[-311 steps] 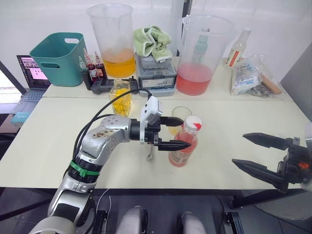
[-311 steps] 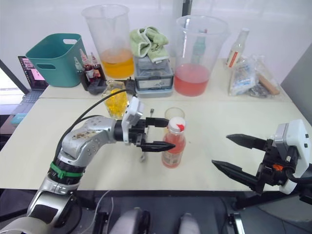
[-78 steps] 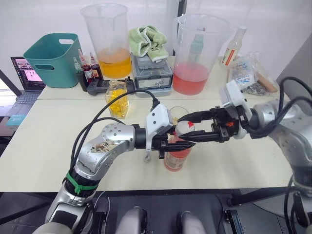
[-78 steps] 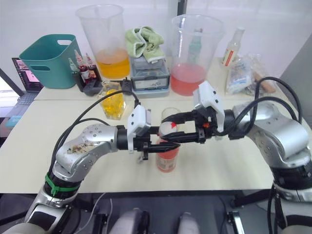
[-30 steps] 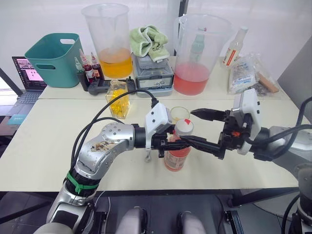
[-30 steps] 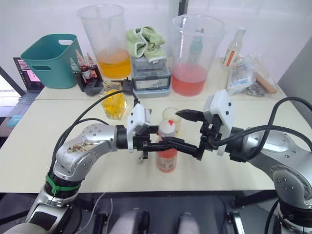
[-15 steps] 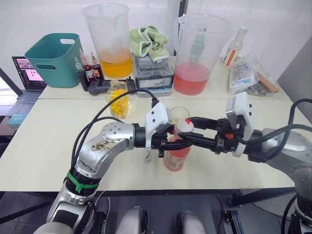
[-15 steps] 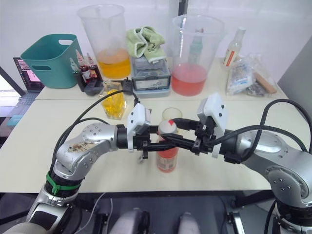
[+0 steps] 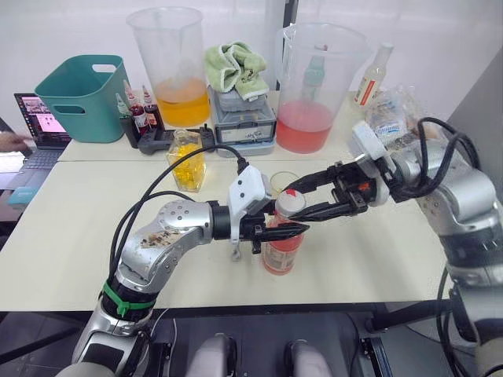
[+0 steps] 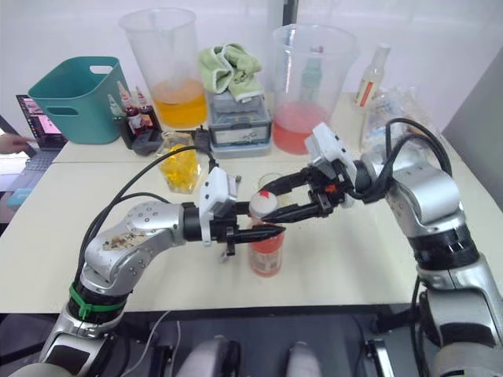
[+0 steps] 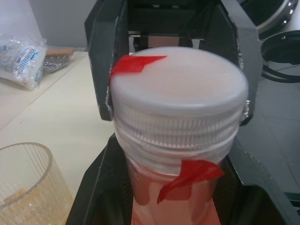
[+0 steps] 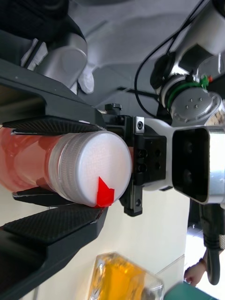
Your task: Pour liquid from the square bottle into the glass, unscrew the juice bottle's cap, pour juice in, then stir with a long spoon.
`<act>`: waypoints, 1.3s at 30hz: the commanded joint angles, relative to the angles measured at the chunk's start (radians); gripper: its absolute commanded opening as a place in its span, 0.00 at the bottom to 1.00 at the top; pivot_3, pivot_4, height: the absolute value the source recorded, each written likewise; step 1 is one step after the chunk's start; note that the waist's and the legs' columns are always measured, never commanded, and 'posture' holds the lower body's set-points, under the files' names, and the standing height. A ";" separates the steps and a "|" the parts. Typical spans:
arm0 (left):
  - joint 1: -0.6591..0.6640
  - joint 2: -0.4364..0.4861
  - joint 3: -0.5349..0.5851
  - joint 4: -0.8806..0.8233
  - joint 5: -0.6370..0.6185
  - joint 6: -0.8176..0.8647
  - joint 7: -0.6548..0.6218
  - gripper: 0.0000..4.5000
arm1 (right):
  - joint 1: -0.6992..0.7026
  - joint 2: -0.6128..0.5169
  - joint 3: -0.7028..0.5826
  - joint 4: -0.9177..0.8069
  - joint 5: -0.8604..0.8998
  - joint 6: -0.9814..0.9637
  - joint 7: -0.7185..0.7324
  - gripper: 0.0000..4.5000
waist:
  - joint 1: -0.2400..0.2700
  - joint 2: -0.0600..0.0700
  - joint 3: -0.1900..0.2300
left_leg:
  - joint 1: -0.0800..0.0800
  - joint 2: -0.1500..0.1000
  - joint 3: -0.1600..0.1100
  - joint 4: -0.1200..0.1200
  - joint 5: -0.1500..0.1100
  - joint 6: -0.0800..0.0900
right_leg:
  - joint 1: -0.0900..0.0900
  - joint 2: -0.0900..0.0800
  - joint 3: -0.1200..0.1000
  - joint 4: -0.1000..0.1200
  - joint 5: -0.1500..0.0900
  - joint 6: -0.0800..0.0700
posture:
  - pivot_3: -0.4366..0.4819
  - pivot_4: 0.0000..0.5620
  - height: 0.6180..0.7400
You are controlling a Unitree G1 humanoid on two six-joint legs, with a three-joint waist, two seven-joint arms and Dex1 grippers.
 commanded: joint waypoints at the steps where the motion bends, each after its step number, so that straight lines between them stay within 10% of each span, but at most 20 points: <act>1: 0.022 0.008 -0.023 -0.006 -0.018 0.051 0.006 0.36 | -0.047 0.012 0.029 0.012 -0.031 -0.032 0.094 0.38 | 0.000 0.000 0.000 | 0.000 0.000 0.000 0.000 0.000 0.000 | 0.000 0.000 0.000 0.000 0.000 0.000 | 0.48 0.27 0.97; 4: 0.025 0.009 -0.019 -0.014 -0.022 0.057 0.012 0.36 | -0.076 -0.004 0.037 0.024 0.006 0.019 0.106 0.38 | -0.001 0.000 0.000 | 0.000 0.000 0.000 0.000 0.000 0.000 | -0.001 -0.001 0.000 0.001 0.000 0.000 | 0.48 0.27 0.97; 12: 0.016 0.009 -0.027 -0.006 -0.031 0.050 0.000 0.36 | -0.032 -0.061 -0.107 -0.097 0.067 0.146 0.006 0.99 | 0.003 0.000 0.000 | 0.000 0.000 0.000 -0.001 0.000 0.000 | -0.002 -0.002 0.000 0.001 0.000 0.000 | 0.48 0.27 0.97; 28: -0.026 -0.015 -0.062 0.072 -0.018 0.001 -0.053 0.36 | 0.336 -0.030 -0.457 -0.608 0.249 0.430 -0.698 0.99 | 0.015 0.000 0.000 | -0.001 0.000 0.000 -0.002 0.000 -0.001 | -0.001 -0.004 0.001 -0.001 0.000 -0.001 | 0.48 0.27 0.97; 39: -0.038 -0.030 -0.075 0.106 -0.008 -0.025 -0.077 0.36 | 0.422 -0.033 -0.453 -0.696 0.338 0.455 -0.851 0.99 | 0.026 0.000 0.000 | -0.001 0.000 0.001 -0.001 0.000 0.000 | 0.000 -0.003 0.000 -0.002 0.000 0.000 | 0.48 0.27 0.97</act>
